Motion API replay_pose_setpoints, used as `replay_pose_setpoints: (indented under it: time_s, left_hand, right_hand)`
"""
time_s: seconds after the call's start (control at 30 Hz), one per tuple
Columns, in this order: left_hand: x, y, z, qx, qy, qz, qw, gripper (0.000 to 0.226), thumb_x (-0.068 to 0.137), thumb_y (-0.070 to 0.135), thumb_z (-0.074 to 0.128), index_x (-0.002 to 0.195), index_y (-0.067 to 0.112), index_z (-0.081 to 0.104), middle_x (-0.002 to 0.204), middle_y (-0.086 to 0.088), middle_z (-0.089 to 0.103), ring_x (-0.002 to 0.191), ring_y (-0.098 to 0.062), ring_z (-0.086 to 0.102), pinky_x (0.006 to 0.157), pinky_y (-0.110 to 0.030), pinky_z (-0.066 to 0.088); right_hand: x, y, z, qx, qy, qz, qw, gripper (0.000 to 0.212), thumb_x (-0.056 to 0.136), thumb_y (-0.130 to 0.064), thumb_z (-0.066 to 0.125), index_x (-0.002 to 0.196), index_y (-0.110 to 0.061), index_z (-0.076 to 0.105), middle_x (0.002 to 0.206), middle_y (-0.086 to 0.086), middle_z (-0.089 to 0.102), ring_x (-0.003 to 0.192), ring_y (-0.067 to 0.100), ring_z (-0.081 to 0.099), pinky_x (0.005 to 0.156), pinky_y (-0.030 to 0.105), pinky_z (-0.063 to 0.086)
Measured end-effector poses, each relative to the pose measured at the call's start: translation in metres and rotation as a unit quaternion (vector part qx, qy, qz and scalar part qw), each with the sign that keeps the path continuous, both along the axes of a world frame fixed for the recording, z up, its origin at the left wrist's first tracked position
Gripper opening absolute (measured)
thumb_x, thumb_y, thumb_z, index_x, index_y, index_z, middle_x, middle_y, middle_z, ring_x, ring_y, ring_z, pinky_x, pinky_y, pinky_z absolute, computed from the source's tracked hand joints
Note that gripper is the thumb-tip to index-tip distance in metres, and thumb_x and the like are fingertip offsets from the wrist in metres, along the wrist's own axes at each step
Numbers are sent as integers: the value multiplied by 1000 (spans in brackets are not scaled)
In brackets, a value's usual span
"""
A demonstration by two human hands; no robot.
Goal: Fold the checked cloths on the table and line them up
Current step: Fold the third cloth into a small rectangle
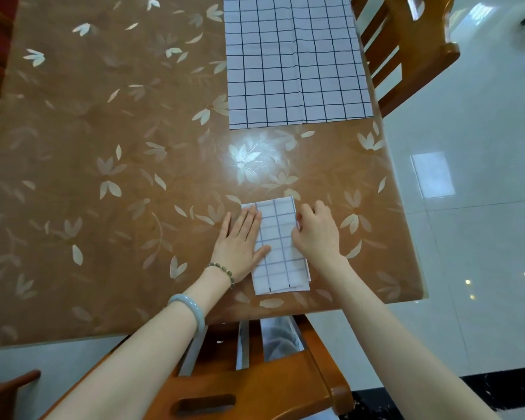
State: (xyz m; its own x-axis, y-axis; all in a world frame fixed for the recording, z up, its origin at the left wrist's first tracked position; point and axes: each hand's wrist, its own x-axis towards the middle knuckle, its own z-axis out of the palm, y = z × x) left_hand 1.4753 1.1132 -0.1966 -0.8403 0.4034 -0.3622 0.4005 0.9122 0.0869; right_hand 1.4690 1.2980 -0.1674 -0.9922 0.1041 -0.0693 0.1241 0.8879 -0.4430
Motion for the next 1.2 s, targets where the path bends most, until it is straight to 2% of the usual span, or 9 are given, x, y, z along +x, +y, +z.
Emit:
replay_pose_setpoints:
  time_s: [0.1, 0.23, 0.37, 0.47, 0.57, 0.63, 0.77, 1.03, 1.2]
  left_hand:
    - [1, -2, -5, -3, 13, 2, 1000, 80, 86, 65, -11, 148, 13, -11, 157, -3, -11, 147, -17, -6, 117, -47, -8]
    - [0, -2, -7, 0, 15, 4, 1000, 83, 84, 67, -17, 148, 15, -11, 157, -2, -12, 146, -15, -11, 116, -48, -9]
    - [-3, -6, -6, 8, 26, -12, 1000, 87, 83, 73, -3, 148, 16, -13, 156, -1, -15, 146, -14, -11, 117, -46, -8]
    - [-14, -16, -4, -7, 20, -58, 998, 100, 79, 82, 10, 150, 15, -14, 155, -1, -21, 146, -15, -14, 117, -47, -10]
    - [-24, -26, -3, -11, 5, -93, 996, 109, 73, 87, 9, 148, 14, -21, 154, -1, -25, 143, -14, -22, 116, -48, -13]
    - [-24, -29, -5, -17, 16, -125, 992, 109, 73, 87, 6, 147, 10, -19, 155, -6, -21, 144, -18, -20, 116, -47, -13]
    - [-4, -32, -5, -17, 35, -172, 984, 99, 83, 77, -5, 149, 4, 8, 157, -13, 13, 145, -23, 6, 117, -46, -4]
    - [54, -34, -4, 20, -18, -164, 986, 84, 92, 66, 5, 148, 5, 21, 153, -12, 22, 143, -22, 22, 115, -50, 12]
    - [31, -31, 3, 23, -2, -138, 990, 85, 91, 71, 11, 150, 11, 18, 156, -5, 17, 144, -17, 16, 115, -51, 7]
  right_hand:
    - [-6, -14, -4, 38, 109, 133, 984, 19, 74, 1, 54, 90, 0, 64, 96, 18, 62, 85, 35, 59, 73, 43, 53]
    - [-8, -17, -27, 106, 7, 281, 954, 48, 87, -15, 33, 124, 5, 57, 130, 23, 56, 123, 37, 53, 100, 49, 45]
    - [-1, 2, -36, 167, -35, 264, 949, 56, 99, -31, 23, 139, 2, 42, 145, 18, 43, 136, 29, 38, 115, 47, 23]
    - [1, 7, -36, 177, -64, 256, 948, 63, 100, -38, 8, 144, 0, 32, 150, 16, 34, 141, 26, 29, 117, 46, 6]
    - [1, 4, -35, 181, -68, 247, 950, 63, 100, -38, 10, 145, 0, 28, 152, 16, 31, 143, 26, 26, 118, 46, 1]
    - [2, 4, -36, 183, -67, 243, 950, 61, 98, -38, 14, 146, 0, 25, 153, 16, 29, 144, 25, 24, 118, 47, 0]
    - [3, 4, -38, 179, -64, 235, 953, 64, 99, -39, 8, 146, 0, 26, 153, 16, 29, 144, 25, 23, 118, 48, 3]
    - [4, 5, -43, 168, -43, 227, 958, 65, 99, -39, 2, 148, 0, 22, 155, 18, 22, 145, 29, 17, 115, 53, 10]
    - [6, 6, -47, 162, -33, 223, 961, 67, 98, -41, -1, 149, -2, 20, 156, 15, 19, 145, 27, 15, 115, 52, 8]
